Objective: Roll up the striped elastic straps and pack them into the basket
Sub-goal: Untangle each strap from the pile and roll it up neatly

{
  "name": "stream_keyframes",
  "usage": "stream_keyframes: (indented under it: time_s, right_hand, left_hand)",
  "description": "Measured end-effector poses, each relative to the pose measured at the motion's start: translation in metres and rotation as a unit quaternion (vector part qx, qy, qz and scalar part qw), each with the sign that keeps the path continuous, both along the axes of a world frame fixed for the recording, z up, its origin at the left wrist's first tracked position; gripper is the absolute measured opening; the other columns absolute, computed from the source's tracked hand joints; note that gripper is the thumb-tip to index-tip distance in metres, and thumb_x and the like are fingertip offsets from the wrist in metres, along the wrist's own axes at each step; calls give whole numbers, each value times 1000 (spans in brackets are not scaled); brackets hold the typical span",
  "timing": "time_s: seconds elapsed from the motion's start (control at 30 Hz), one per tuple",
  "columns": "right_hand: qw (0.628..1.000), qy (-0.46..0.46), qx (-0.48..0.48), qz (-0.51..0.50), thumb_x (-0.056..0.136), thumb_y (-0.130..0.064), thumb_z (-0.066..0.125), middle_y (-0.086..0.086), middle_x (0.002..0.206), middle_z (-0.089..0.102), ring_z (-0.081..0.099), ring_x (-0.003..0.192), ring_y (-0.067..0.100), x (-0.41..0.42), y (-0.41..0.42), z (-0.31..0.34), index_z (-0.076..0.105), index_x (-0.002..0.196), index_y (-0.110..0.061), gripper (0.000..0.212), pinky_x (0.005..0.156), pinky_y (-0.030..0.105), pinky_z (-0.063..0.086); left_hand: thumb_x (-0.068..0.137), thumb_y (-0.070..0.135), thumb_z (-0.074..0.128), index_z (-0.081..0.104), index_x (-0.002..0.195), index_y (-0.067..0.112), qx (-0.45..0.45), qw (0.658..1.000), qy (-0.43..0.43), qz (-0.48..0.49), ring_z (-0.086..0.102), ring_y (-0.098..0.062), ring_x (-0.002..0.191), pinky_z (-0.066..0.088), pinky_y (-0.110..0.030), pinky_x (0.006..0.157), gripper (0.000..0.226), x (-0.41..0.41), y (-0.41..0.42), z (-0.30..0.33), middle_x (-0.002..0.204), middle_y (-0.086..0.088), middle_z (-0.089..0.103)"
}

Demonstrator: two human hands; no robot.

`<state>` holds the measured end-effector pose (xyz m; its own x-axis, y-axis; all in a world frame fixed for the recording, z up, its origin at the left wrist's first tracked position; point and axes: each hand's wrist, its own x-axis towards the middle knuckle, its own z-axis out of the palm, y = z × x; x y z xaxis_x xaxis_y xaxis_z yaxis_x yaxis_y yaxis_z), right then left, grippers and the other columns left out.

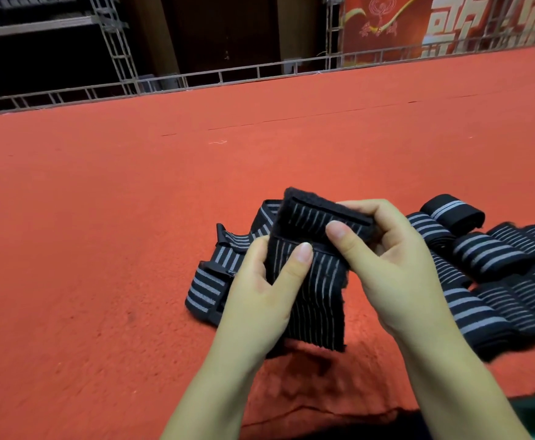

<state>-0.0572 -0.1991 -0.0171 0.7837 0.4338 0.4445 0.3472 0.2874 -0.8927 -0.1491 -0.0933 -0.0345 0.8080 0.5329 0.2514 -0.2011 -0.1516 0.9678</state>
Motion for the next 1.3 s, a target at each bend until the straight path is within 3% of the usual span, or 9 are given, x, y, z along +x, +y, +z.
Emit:
stream_keyframes:
  time_s: [0.2, 0.3, 0.4, 0.63, 0.8, 0.97, 1.07, 1.17, 1.3]
  right_hand:
    - [997, -52, -29, -44, 83, -23, 71, -14, 94, 71, 66, 88, 4, 1, -2, -1, 64, 94, -27, 13, 79, 20, 50]
    - [994, -75, -44, -61, 84, -18, 73, -17, 93, 70, 64, 88, 1, -1, -3, -3, 65, 93, -26, 14, 77, 14, 47]
    - [988, -112, -66, -79, 79, -26, 69, -18, 93, 68, 63, 92, 3, -2, -2, -4, 65, 94, -29, 16, 78, 15, 46]
    - [974, -203, -83, -61, 74, -20, 73, -15, 93, 61, 56, 91, -8, -9, 0, -6, 69, 96, -22, 23, 69, 5, 41]
    - [984, -157, -84, 8, 71, -28, 75, -17, 97, 61, 59, 94, 1, -8, -2, -6, 68, 96, -36, 26, 68, 15, 49]
    - [991, -101, -64, 57, 71, -42, 76, -6, 101, 66, 59, 83, -6, -9, -4, 0, 69, 93, -38, 23, 68, 8, 44]
    - [991, -52, -49, 114, 73, -73, 59, 0, 107, 68, 66, 93, 12, -7, -2, -3, 72, 97, -39, 43, 82, 33, 56]
    - [993, -36, -56, 101, 80, -63, 56, -1, 105, 69, 63, 95, 33, -6, 0, -5, 73, 95, -40, 32, 80, 52, 55]
    - [993, -104, -43, 34, 85, -29, 64, -12, 97, 71, 64, 99, 3, -9, 4, -9, 74, 88, -29, 11, 88, 18, 45]
  left_hand:
    - [77, 58, 65, 67, 89, 27, -23, 998, -20, 57, 71, -28, 88, 55, -55, 81, 34, 3, -10, 0, 91, -7, 74]
    - [82, 51, 67, 68, 83, 22, -42, 997, -24, 55, 67, -22, 68, 53, -41, 61, 30, 3, -10, 3, 78, -7, 72]
    - [80, 48, 65, 68, 81, 15, -62, 996, -34, 46, 64, -15, 61, 48, -28, 53, 34, 3, -11, 7, 71, -5, 70]
    - [69, 59, 56, 69, 54, 21, -116, 992, -21, 50, 56, -12, 47, 44, -27, 45, 43, 2, -6, 11, 51, 1, 60]
    - [70, 56, 60, 73, 61, 17, -132, 990, -22, 43, 63, -25, 58, 50, -35, 58, 42, 0, -2, 9, 62, -12, 67]
    - [72, 49, 59, 72, 61, 19, -129, 989, -36, 58, 61, -21, 57, 50, -33, 55, 35, -1, -2, 10, 62, -9, 66]
    - [84, 46, 64, 73, 71, 14, -121, 989, -41, 69, 68, -33, 68, 54, -44, 65, 36, 0, 0, 8, 74, -18, 72]
    - [92, 40, 57, 71, 79, 9, -122, 989, -27, 78, 68, -35, 74, 52, -52, 71, 37, 0, 0, 7, 81, -22, 72]
    - [94, 44, 57, 72, 97, 10, -105, 993, -15, 56, 72, -22, 88, 54, -38, 78, 38, 0, -4, 5, 91, -9, 76]
